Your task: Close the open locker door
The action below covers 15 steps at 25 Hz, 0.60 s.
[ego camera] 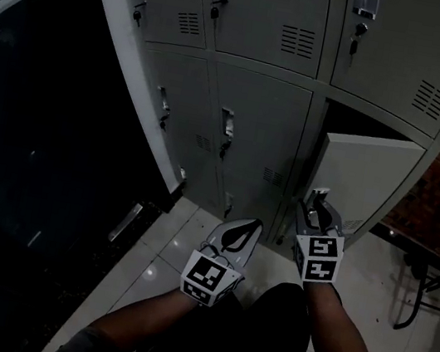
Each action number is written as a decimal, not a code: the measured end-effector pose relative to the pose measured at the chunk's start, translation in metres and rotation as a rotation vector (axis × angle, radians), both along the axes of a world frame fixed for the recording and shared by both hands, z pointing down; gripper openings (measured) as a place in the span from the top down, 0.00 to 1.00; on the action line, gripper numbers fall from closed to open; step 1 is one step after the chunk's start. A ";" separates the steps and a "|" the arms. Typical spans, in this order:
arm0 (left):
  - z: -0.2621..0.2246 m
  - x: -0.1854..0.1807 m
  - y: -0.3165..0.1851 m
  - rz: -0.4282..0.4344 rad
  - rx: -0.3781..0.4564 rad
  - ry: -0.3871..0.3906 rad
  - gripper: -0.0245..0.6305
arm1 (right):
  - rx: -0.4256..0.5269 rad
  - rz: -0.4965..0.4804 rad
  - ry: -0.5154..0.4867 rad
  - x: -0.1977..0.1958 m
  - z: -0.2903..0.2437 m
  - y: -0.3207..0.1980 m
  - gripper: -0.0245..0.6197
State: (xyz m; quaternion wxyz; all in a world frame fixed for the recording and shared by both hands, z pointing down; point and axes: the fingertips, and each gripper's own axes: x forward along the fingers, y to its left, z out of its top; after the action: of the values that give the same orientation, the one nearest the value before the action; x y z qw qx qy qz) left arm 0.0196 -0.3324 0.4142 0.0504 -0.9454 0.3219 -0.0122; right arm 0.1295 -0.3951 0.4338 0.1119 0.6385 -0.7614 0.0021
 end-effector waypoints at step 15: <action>-0.002 -0.018 -0.015 -0.026 0.004 -0.006 0.96 | 0.006 0.058 -0.003 0.007 0.003 -0.058 0.78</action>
State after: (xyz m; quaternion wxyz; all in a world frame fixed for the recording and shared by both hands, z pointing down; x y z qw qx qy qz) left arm 0.0013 -0.3479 0.4123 0.0529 -0.9409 0.3341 -0.0149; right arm 0.1362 -0.4533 0.4373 0.1084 0.6608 -0.7427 0.0040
